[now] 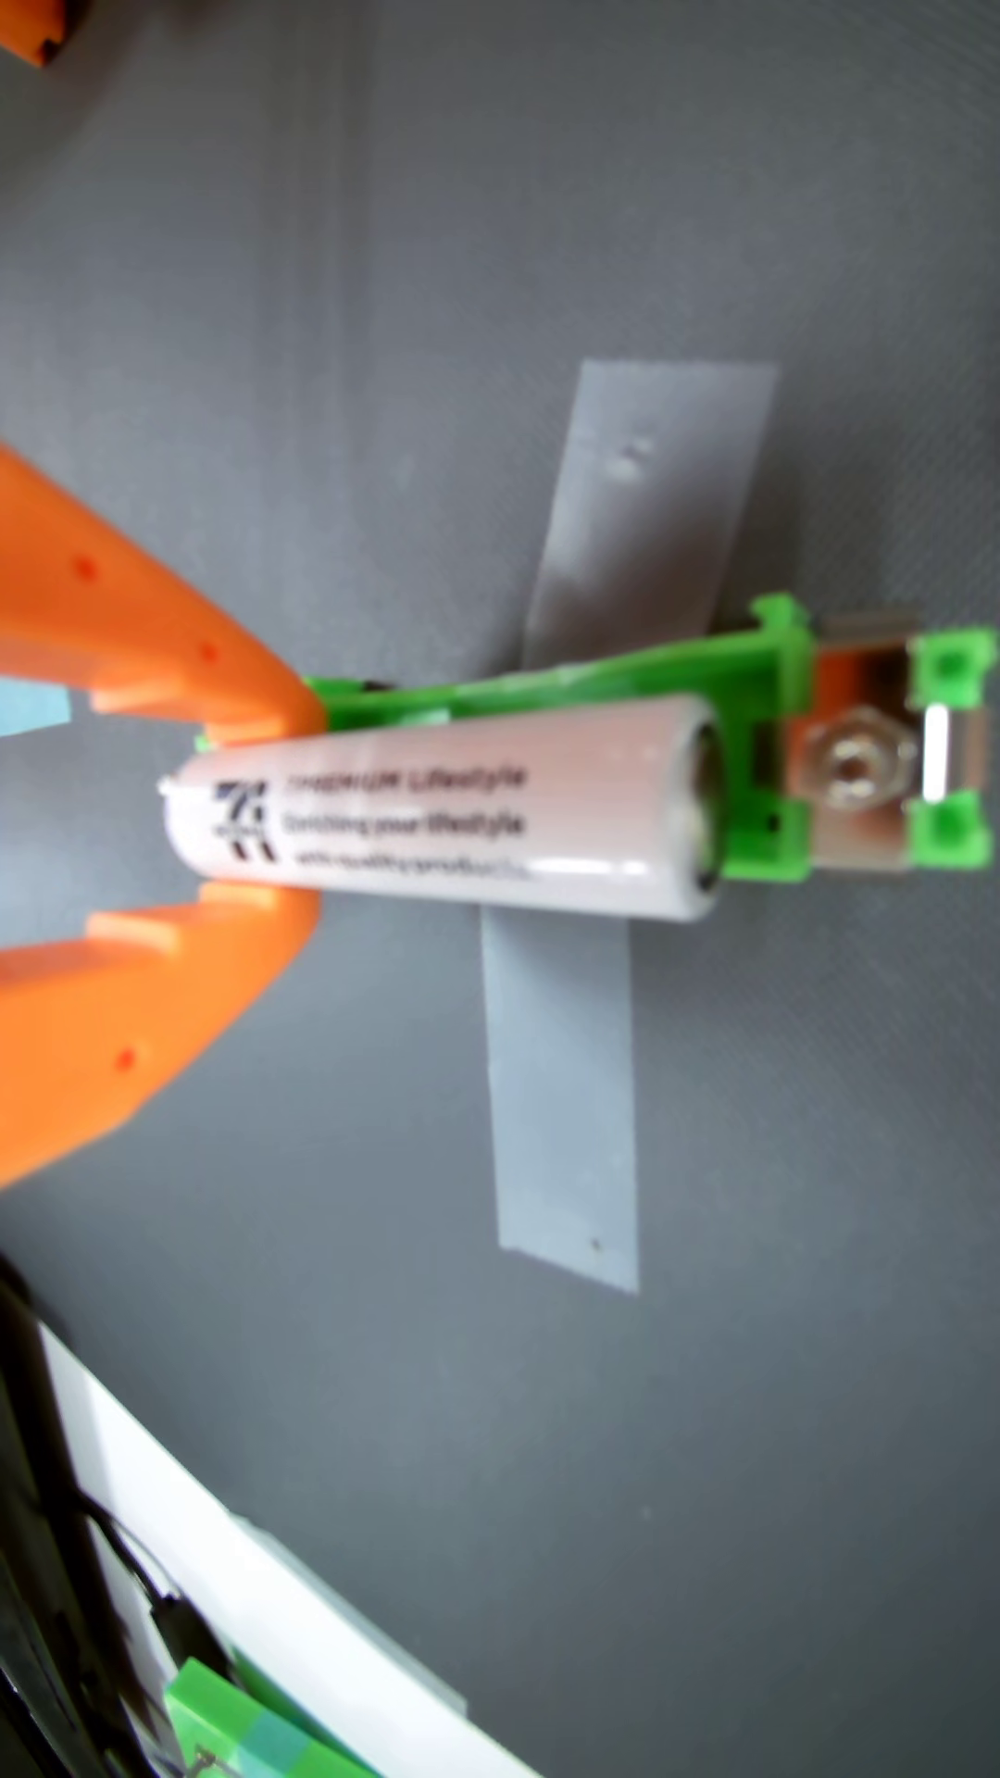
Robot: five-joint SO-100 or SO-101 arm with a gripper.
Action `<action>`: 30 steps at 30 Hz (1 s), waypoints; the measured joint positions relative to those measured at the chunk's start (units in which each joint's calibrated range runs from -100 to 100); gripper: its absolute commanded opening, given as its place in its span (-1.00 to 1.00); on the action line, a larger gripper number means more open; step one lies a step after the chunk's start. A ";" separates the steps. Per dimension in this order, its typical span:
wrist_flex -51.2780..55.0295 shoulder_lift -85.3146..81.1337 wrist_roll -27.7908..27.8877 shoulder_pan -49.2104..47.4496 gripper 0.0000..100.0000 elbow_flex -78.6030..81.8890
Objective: Insert Battery
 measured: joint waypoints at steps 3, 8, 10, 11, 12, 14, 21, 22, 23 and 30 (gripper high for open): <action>0.00 0.00 0.00 0.00 -0.96 0.00; 0.00 0.00 1.23 0.00 -0.96 0.00; 0.00 0.00 1.99 0.00 -0.96 0.00; 0.00 0.00 2.15 0.00 -0.96 0.00; 0.00 0.00 2.25 0.00 -0.95 0.00; 0.00 0.00 2.40 0.00 -0.92 0.00; 0.00 0.00 3.07 -0.08 -0.83 0.00; 0.00 0.00 3.07 -0.08 -0.84 0.00; 0.00 0.00 3.07 -0.08 -0.84 0.00; 0.00 0.00 3.07 -0.57 -0.83 0.00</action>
